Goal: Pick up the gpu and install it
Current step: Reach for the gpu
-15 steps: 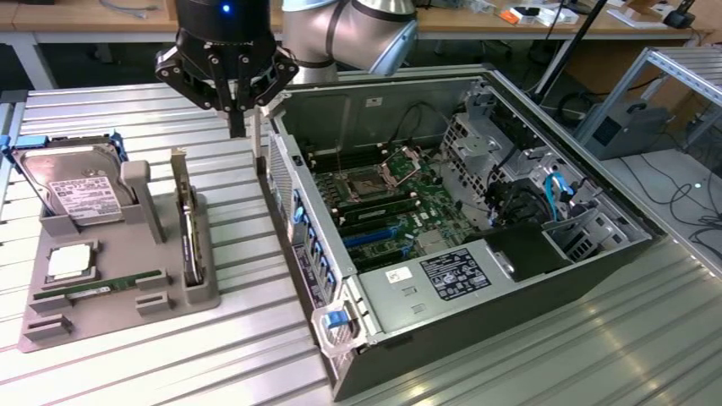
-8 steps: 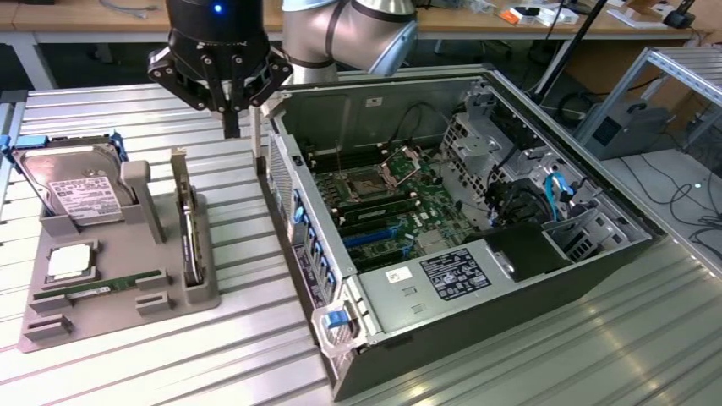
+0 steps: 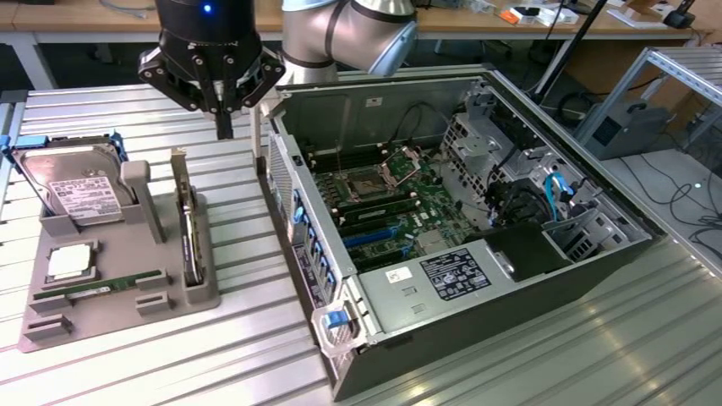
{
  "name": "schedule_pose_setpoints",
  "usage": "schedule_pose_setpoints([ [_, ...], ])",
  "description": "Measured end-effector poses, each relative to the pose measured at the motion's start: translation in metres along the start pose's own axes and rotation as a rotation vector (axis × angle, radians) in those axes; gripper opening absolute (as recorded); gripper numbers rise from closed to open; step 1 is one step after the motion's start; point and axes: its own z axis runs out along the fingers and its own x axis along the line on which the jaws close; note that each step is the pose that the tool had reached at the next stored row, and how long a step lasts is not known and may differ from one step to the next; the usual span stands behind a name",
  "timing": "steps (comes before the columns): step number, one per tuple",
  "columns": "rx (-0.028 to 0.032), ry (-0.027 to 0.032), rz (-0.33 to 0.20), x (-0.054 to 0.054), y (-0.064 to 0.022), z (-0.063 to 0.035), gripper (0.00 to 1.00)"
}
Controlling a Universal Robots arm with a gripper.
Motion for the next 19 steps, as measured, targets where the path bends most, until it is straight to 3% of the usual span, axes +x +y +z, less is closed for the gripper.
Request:
schedule_pose_setpoints([
  [19, -0.0001, -0.0001, 0.0, 0.017, -0.0016, -0.0004, 0.13],
])
